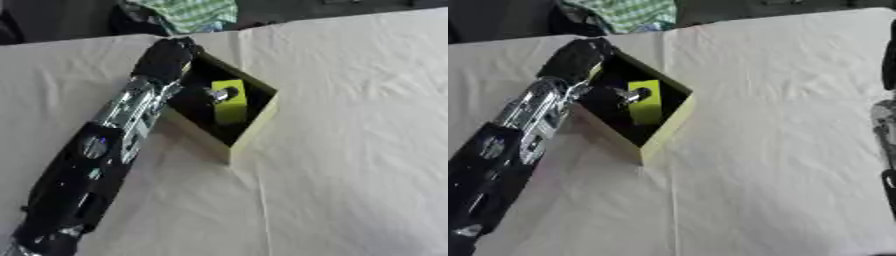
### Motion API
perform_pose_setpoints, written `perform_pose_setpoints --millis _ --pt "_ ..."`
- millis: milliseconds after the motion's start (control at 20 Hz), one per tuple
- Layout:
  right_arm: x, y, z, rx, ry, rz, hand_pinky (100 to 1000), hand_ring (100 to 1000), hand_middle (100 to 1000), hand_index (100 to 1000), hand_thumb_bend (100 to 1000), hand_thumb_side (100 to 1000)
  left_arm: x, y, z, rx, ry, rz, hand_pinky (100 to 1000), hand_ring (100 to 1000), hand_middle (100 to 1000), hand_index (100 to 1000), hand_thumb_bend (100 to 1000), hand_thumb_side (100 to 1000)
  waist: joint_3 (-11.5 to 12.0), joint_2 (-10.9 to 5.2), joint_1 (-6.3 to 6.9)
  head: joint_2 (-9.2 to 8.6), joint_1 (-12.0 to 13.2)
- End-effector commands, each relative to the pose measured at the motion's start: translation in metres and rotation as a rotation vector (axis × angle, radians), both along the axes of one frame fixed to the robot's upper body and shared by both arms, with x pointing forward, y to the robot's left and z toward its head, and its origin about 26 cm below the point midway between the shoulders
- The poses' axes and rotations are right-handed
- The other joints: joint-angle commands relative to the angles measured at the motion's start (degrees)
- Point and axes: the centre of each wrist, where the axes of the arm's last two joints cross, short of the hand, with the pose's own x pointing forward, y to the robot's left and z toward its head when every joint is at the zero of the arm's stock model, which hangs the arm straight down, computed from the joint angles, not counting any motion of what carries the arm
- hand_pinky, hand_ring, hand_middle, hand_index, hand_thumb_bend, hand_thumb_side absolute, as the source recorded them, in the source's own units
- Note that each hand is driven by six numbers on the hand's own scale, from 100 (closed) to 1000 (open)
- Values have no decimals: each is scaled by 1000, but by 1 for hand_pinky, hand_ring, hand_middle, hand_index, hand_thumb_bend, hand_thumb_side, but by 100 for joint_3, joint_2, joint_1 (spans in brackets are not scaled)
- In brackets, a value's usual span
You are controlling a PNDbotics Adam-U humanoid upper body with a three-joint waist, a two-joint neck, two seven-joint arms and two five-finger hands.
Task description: Pick up objects on the table and place them in the box.
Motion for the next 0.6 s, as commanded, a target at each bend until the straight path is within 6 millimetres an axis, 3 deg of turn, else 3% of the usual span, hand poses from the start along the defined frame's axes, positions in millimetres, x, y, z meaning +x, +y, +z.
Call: perform_pose_setpoints --millis 50,250,300,350,400,600 --pt "-4 0 9 -8 -35 1 766 783 561 836 100 732 -11 14 37 -101 -152 -10 912 858 801 888 711 1000 8 -190 -60 45 -25" --pt "-4 -1 12 -8 -47 -4 765 782 562 835 100 731 -27 37 67 -269 -318 -33 853 801 748 869 571 1000 33 -200 -79 81 -43" --pt "-4 -1 13 -9 -52 -4 765 782 563 834 100 731 -32 45 73 -318 -362 -38 840 787 731 863 438 1000 47 -203 -82 100 -52" --pt "-4 -1 14 -10 -57 -4 764 781 563 834 100 731 -38 52 78 -367 -404 -45 833 781 722 861 365 1000 62 -204 -83 119 -58" --pt "-4 -1 15 -11 -63 -3 764 781 564 834 100 731 -44 61 82 -423 -448 -52 805 757 694 853 218 1000 84 -206 -88 138 -61" --pt "-5 -1 20 -18 -85 2 763 781 567 834 100 730 -70 93 88 -653 -604 -81 753 711 649 837 100 1000 191 -196 -119 141 -54"
